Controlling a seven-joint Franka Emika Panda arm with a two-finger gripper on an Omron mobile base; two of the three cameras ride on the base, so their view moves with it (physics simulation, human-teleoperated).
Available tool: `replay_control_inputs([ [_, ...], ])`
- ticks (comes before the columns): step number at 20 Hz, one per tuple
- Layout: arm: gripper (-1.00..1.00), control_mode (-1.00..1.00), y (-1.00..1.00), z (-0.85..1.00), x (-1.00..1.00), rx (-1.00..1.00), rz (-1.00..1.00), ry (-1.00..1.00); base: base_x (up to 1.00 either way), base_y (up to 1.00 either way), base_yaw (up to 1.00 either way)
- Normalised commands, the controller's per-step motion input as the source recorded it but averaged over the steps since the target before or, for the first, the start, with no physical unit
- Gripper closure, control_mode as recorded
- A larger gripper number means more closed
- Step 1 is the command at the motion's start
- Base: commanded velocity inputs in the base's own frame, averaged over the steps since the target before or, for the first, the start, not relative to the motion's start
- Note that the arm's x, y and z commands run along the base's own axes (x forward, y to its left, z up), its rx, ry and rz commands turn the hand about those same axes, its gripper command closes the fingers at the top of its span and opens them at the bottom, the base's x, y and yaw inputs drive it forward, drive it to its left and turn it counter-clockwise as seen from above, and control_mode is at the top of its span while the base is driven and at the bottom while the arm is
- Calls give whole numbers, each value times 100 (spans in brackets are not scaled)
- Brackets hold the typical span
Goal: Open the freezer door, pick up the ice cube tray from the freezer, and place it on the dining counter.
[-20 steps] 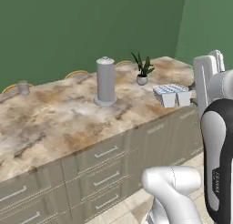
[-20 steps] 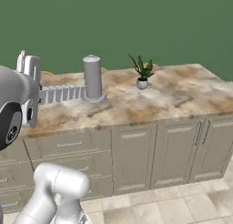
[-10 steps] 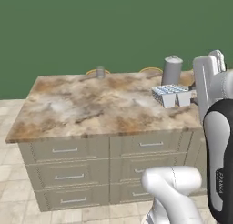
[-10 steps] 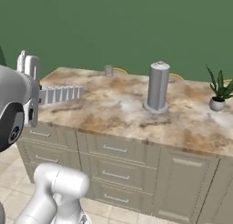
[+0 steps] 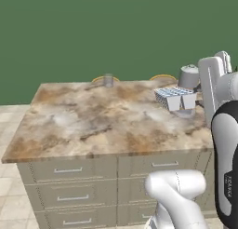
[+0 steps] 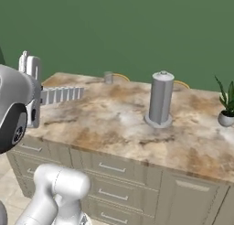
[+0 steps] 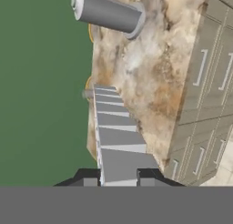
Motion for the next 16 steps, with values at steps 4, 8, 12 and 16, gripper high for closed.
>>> replay_control_inputs([
  [4, 100, 100, 0, 0, 0, 0, 0, 0, 51, 81, -30],
  [8, 100, 100, 0, 0, 0, 0, 0, 0, 39, 84, -29],
  [12, 100, 100, 0, 0, 0, 0, 0, 0, 46, 50, -21],
  [16, 100, 100, 0, 0, 0, 0, 0, 0, 59, 13, -11],
])
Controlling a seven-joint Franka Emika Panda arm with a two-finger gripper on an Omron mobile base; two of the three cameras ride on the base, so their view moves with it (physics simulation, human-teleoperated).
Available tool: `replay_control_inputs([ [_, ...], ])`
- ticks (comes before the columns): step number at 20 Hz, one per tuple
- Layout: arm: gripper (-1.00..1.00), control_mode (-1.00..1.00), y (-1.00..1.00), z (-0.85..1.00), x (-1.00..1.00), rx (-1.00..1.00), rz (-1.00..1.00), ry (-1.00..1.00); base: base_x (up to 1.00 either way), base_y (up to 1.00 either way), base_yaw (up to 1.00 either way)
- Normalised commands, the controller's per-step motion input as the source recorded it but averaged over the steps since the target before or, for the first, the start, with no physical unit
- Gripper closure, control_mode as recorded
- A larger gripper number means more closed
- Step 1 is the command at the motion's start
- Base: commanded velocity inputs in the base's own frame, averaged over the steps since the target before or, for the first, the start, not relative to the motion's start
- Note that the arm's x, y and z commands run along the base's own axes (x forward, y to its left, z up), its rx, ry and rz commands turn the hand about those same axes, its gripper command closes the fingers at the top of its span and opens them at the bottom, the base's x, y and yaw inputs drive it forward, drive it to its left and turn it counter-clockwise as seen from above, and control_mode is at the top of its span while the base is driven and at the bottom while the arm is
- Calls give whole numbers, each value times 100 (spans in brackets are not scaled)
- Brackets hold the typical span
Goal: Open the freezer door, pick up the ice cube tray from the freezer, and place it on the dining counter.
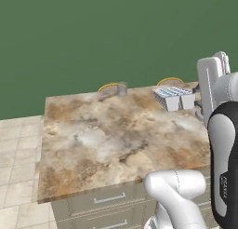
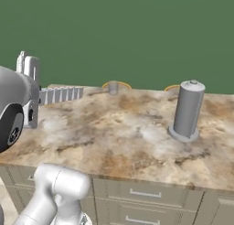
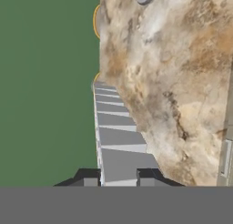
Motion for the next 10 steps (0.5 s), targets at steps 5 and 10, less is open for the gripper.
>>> replay_control_inputs([
  [5, 100, 100, 0, 0, 0, 0, 0, 0, 47, 0, -1],
  [10, 100, 100, 0, 0, 0, 0, 0, 0, 36, -1, 0],
])
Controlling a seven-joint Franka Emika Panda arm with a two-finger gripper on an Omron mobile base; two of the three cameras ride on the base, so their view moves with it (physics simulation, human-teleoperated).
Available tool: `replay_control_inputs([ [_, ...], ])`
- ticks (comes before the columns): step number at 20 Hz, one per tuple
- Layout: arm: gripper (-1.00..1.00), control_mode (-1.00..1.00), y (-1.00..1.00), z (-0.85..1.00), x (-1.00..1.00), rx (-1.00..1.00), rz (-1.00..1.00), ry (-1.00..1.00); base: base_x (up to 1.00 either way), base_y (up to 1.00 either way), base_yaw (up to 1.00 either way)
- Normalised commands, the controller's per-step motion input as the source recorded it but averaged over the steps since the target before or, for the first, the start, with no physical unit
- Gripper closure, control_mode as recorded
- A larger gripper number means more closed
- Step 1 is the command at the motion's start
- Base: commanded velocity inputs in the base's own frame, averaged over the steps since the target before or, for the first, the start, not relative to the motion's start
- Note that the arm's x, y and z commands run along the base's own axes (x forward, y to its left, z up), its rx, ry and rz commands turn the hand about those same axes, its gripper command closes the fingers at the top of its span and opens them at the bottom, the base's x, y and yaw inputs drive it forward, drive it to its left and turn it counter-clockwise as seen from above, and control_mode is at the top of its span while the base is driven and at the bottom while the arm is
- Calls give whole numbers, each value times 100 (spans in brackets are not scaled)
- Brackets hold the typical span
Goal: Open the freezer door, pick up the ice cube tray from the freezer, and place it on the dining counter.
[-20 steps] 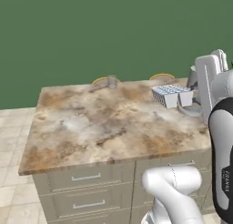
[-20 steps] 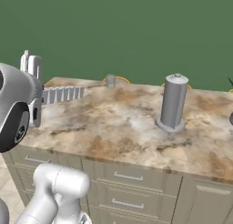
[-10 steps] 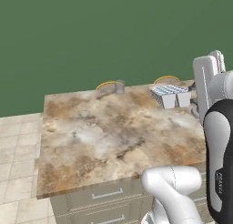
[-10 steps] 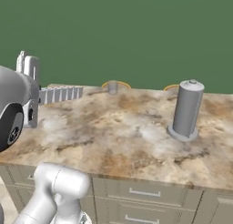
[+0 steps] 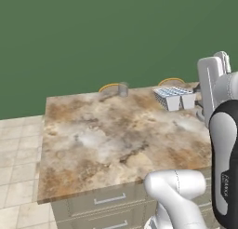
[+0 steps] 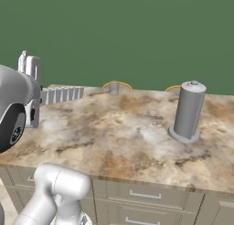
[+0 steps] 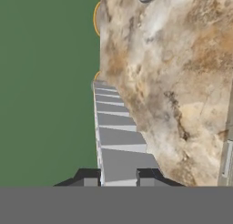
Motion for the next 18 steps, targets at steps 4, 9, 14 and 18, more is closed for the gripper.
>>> replay_control_inputs([
  [4, 100, -100, -25, 0, 60, 0, 1, 0, 0, 0, 0],
  [9, 100, -100, -39, -12, 87, 0, 5, 7, 0, 0, 0],
  [14, 100, -100, -40, -31, 100, 0, 11, 17, 0, 0, 0],
  [18, 100, -100, -12, -45, 100, 0, 27, 26, 0, 0, 0],
])
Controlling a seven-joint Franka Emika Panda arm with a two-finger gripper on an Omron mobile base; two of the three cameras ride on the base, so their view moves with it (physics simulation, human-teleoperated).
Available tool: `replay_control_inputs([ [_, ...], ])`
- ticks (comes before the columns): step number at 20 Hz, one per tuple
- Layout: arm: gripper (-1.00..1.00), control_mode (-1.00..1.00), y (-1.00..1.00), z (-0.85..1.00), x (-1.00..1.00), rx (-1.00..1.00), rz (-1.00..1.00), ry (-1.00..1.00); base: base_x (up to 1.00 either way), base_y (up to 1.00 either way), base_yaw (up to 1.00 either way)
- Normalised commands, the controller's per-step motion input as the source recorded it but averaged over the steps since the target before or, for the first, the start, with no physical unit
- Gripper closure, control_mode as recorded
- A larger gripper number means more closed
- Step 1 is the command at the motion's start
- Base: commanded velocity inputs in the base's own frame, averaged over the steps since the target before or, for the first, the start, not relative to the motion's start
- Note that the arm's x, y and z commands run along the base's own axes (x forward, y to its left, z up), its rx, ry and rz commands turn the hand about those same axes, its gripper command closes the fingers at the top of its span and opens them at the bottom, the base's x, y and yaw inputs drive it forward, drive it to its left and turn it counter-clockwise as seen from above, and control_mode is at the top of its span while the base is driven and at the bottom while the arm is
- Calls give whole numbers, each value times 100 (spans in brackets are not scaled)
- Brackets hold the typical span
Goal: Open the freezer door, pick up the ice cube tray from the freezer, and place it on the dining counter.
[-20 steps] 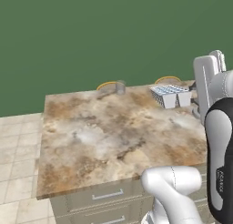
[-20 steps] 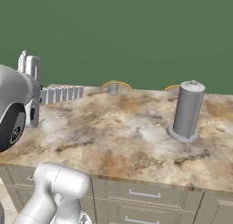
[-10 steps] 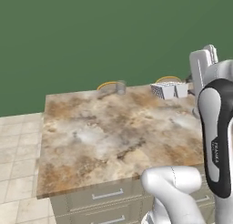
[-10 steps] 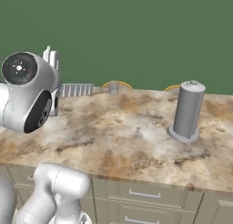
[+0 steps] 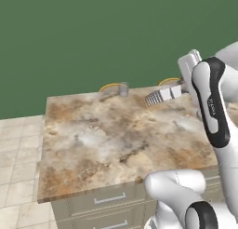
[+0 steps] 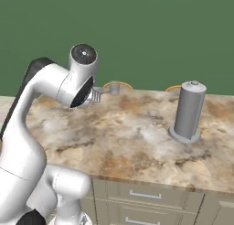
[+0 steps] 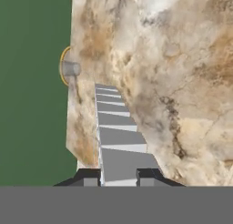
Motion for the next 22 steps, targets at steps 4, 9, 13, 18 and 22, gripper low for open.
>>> replay_control_inputs([
  [4, 100, -100, 0, -48, 96, 0, 40, 19, 0, 0, 0],
  [9, 100, -100, 0, -37, 81, 0, 43, 7, 0, 0, 0],
  [13, 100, -100, 0, -29, 71, 0, 39, 1, 0, 0, 0],
  [18, 100, -100, 0, -33, 48, 0, 10, -2, 0, 0, 0],
  [22, 100, -100, 18, -47, 36, 0, 0, -8, 0, 0, 0],
])
